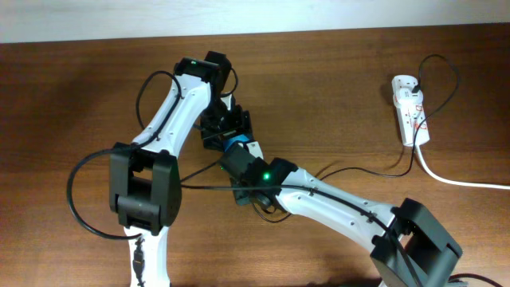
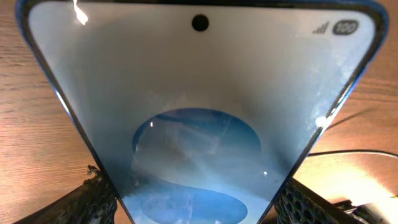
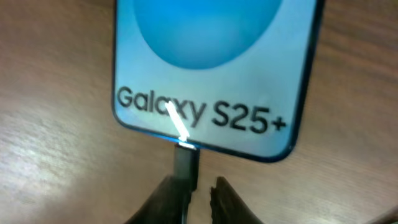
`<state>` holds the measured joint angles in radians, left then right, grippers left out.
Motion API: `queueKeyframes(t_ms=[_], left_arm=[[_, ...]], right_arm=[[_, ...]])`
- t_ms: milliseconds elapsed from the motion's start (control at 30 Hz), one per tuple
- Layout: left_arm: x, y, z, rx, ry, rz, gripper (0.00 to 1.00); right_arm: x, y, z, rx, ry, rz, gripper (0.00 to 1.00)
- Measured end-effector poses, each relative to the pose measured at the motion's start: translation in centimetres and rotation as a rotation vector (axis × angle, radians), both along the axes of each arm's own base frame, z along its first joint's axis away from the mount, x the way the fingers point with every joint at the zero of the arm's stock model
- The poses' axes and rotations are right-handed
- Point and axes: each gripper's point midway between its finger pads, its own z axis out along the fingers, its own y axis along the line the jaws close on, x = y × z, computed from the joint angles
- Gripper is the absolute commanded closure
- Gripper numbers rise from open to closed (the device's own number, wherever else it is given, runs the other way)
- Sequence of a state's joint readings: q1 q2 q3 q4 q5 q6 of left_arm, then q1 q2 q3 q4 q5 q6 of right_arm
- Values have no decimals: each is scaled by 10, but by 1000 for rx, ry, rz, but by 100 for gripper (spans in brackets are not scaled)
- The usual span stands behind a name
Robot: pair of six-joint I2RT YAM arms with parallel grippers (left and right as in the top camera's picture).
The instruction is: Plug charger to phone and switch on socket
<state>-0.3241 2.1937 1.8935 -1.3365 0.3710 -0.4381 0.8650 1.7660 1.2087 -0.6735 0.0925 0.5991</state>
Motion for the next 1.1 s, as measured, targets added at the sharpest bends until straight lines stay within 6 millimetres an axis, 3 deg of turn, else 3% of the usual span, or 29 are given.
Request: queueKeyframes(t_ms=[67, 100, 133, 233, 267, 367, 433, 500, 600, 833, 1100], left_arm=[[0, -2, 0, -2, -3, -4, 50], [3, -3, 0, -9, -17, -3, 50], [5, -4, 0, -11, -22, -3, 50], [13, -4, -1, -6, -61, -5, 50], [17, -5, -2, -1, -82, -8, 50], [29, -15, -5, 32, -167, -42, 48], [30, -39, -6, 69, -246, -110, 47], [28, -63, -6, 93, -312, -169, 46], [19, -86, -7, 145, -365, -221, 46], [25, -86, -11, 195, -400, -201, 46], [20, -80, -68, 261, -298, -189, 44]], right_arm=[[-10, -7, 4, -20, 54, 3, 59], [-18, -9, 21, 1, 70, 5, 42], [-20, -9, 37, 28, 59, 12, 31], [-23, -16, 117, 171, -79, 13, 19], [-27, -27, 148, 214, -146, 3, 17], [-37, -69, 203, 251, -306, -54, 11], [-49, -109, 256, 329, -481, -122, 8], [-62, -145, 286, 366, -596, -186, 7], [-76, -178, 301, 379, -671, -239, 7], [-78, -187, 300, 356, -682, -257, 0], [-76, -192, 300, 340, -695, -274, 1]])
